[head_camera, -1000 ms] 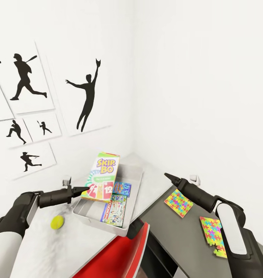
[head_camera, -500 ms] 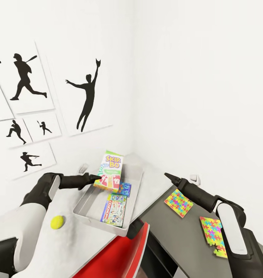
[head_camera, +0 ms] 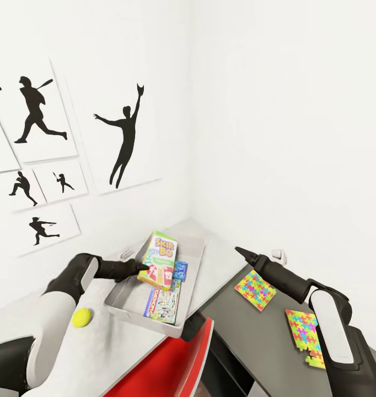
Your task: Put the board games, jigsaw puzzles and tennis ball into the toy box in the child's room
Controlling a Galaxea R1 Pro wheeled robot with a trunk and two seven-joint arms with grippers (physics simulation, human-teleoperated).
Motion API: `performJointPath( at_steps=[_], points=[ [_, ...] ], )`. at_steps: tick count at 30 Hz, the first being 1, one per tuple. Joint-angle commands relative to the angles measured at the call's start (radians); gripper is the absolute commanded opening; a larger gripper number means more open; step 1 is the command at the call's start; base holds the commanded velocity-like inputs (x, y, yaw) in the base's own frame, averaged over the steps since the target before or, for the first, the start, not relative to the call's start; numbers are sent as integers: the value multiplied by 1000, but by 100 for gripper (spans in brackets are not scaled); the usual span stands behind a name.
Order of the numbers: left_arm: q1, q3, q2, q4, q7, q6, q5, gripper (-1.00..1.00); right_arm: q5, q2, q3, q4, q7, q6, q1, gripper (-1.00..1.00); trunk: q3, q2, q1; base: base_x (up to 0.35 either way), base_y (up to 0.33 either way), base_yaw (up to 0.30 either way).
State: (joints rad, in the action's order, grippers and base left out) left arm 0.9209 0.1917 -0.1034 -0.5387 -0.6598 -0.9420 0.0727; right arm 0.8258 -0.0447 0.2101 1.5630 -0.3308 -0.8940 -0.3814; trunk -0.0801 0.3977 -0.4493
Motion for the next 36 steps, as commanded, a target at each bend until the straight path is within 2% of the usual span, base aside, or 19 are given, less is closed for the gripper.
performJointPath(
  at_steps=[1,5,13,17,19,22,26,36],
  points=[
    [1,1,0,5,2,-2,9,-100,-5,0,2,0,-7,-5,-1,100,-2,2,-1,0,0,0],
    [1,-5,1,38,-6,21,9,-100,-5,0,2,0,-7,-5,-1,100,-2,2,-1,0,0,0],
    [1,-20,1,49,-12,30,10,-100,-5,0,2,0,-7,-5,-1,100,-2,2,-1,0,0,0],
    [1,-85,3,54,-19,58,12,-100,-5,1,1,0,-7,-5,-1,100,-2,2,-1,0,0,0],
    [1,-120,13,75,-27,66,11,-100,-5,1,1,0,-7,-5,-1,100,-2,2,-1,0,0,0],
    [1,-147,25,103,-31,87,12,-100,-6,1,1,0,-6,-5,-1,100,-2,2,-1,0,0,0],
    [1,-155,29,114,-32,107,11,-100,-6,1,1,0,-6,-5,-1,100,-2,2,-1,0,0,0],
    [1,-161,28,117,-30,112,10,-100,-7,1,1,0,-5,-4,-1,100,-2,2,-1,0,0,0]
  ],
)
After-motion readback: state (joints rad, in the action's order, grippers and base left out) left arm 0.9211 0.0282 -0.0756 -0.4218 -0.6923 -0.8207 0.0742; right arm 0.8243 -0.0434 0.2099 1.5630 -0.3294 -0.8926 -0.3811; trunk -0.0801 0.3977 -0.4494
